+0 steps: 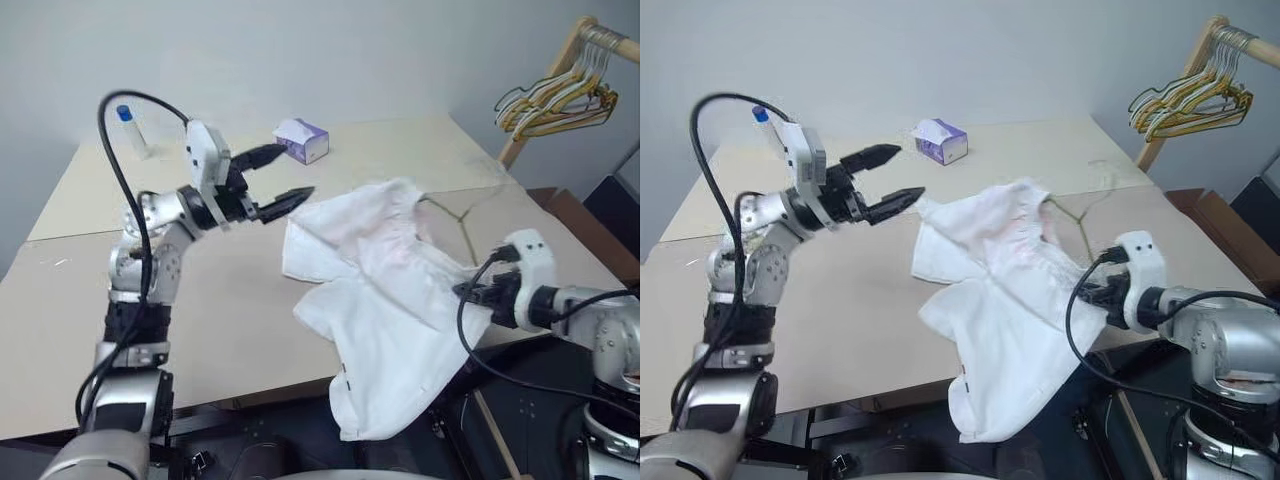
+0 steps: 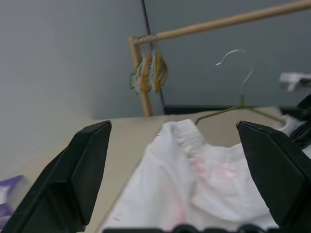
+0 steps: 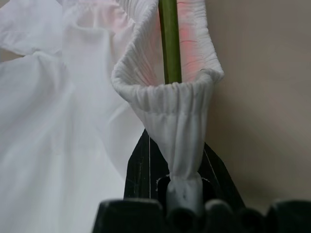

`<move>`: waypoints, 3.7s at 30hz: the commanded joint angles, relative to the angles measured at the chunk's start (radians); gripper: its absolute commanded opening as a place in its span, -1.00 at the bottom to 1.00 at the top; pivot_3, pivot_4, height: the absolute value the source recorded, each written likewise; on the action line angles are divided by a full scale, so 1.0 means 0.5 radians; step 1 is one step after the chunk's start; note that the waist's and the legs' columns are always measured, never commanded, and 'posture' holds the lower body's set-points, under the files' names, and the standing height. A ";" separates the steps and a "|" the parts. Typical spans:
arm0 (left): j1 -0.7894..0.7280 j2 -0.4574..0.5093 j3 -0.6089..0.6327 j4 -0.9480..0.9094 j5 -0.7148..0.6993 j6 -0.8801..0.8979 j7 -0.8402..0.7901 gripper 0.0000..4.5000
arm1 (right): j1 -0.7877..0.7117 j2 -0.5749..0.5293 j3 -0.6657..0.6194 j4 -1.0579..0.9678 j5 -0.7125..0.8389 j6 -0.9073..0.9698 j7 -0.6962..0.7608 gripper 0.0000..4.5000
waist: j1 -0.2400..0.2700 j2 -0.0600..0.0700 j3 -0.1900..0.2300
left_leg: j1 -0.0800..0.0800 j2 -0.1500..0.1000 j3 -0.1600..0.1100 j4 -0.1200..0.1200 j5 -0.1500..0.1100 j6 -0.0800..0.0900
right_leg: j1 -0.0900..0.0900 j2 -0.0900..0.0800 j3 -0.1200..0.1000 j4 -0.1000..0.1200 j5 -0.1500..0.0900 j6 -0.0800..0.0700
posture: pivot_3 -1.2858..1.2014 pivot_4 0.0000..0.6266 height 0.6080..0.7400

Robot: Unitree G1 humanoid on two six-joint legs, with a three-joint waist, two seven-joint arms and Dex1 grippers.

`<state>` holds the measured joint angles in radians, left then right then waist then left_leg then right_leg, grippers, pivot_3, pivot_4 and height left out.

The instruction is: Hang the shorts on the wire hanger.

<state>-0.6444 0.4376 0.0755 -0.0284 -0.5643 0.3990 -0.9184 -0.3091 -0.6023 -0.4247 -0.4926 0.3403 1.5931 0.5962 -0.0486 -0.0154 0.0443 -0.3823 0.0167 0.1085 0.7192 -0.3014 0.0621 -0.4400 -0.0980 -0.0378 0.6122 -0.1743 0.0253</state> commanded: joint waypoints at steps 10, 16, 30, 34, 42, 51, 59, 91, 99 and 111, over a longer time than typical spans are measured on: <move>0.093 -0.114 0.031 -0.561 -0.377 0.364 0.322 0.98 | -0.225 0.000 -0.653 0.027 -0.157 0.043 -0.662 -1.00 | -0.093 0.029 -0.019 | 0.025 -0.004 0.005 -0.010 0.000 0.001 | 0.017 0.002 0.011 -0.002 -0.001 0.000 | -0.12 -1.00 1.00; 0.074 -0.122 0.017 -0.496 -0.359 0.328 0.297 0.98 | -0.582 -0.177 -0.868 0.382 -0.183 0.043 -0.837 -1.00 | -0.163 0.032 -0.021 | 0.032 -0.004 0.005 -0.012 -0.002 0.003 | 0.030 0.003 0.012 -0.006 -0.007 0.009 | -0.13 -1.00 1.00; -0.031 -0.144 -0.041 -0.332 -0.295 0.218 0.155 0.98 | -1.319 -0.605 -1.208 1.498 -0.453 -0.050 -1.200 -1.00 | -0.275 0.034 -0.022 | 0.029 -0.004 0.010 -0.016 -0.007 0.011 | 0.030 0.002 0.027 -0.010 -0.009 0.011 | -0.16 -1.00 1.00; -0.020 -0.128 -0.025 -0.344 -0.308 0.235 0.143 0.98 | -1.350 -0.707 -1.236 1.780 -0.469 -0.217 -1.234 -1.00 | -0.302 0.034 -0.022 | 0.030 -0.005 0.013 -0.017 -0.007 0.012 | 0.031 0.004 0.039 -0.010 -0.016 0.018 | -0.15 -1.00 1.00; -0.019 -0.120 -0.008 -0.375 -0.321 0.234 0.153 0.98 | -1.287 -0.762 -1.187 2.184 -0.433 -0.513 -1.268 -1.00 | -0.336 0.033 -0.021 | 0.034 -0.005 0.014 -0.017 -0.007 0.012 | 0.034 0.008 0.052 -0.009 -0.018 0.020 | -0.13 -1.00 1.00; -0.005 -0.125 0.049 -0.435 -0.403 0.282 0.214 0.98 | -1.216 -0.800 -1.148 2.382 -0.386 -0.714 -1.286 -1.00 | -0.334 0.030 -0.020 | 0.037 -0.005 0.014 -0.018 -0.007 0.012 | 0.037 0.009 0.055 -0.011 -0.018 0.021 | -0.11 -1.00 1.00; 0.031 -0.118 0.054 -0.499 -0.470 0.322 0.245 0.98 | -1.235 -0.870 -0.987 2.648 -0.338 -0.941 -1.294 -1.00 | -0.331 0.029 -0.019 | 0.036 -0.005 0.014 -0.020 -0.008 0.013 | 0.039 0.012 0.058 -0.019 -0.019 0.021 | -0.11 -1.00 1.00; 0.027 -0.091 0.045 -0.499 -0.440 0.305 0.241 1.00 | -0.242 0.024 -0.631 0.791 -0.616 -1.841 -1.791 0.99 | -0.251 0.035 -0.023 | 0.055 -0.008 0.019 -0.047 -0.005 0.011 | 0.039 0.016 0.070 -0.034 -0.013 0.037 | -0.11 -1.00 1.00; 0.018 -0.072 0.042 -0.480 -0.430 0.301 0.210 1.00 | -0.138 0.237 -0.600 0.617 -0.662 -2.119 -1.896 0.99 | -0.263 0.035 -0.023 | 0.057 -0.008 0.021 -0.047 -0.005 0.011 | 0.039 0.016 0.073 -0.033 -0.012 0.036 | -0.10 -1.00 1.00; 0.312 0.165 0.062 -0.493 -0.111 0.109 0.178 1.00 | -0.197 -0.024 -0.088 0.266 0.012 -2.408 -0.675 0.99 | -0.255 0.034 -0.022 | 0.061 -0.003 0.022 -0.049 -0.006 0.012 | 0.040 0.023 0.074 -0.032 -0.012 0.035 | -0.05 -1.00 1.00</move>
<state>-0.4946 0.4970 0.0936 -0.2592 -0.6534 0.4922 -0.8166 -0.4016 -0.5910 -0.4965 -0.3382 0.2912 0.3793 0.1661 -0.1763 0.0015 0.0332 -0.3525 0.0154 0.1190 0.6948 -0.3040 0.0678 -0.4210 -0.0865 -0.0017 0.5962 -0.1800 0.0424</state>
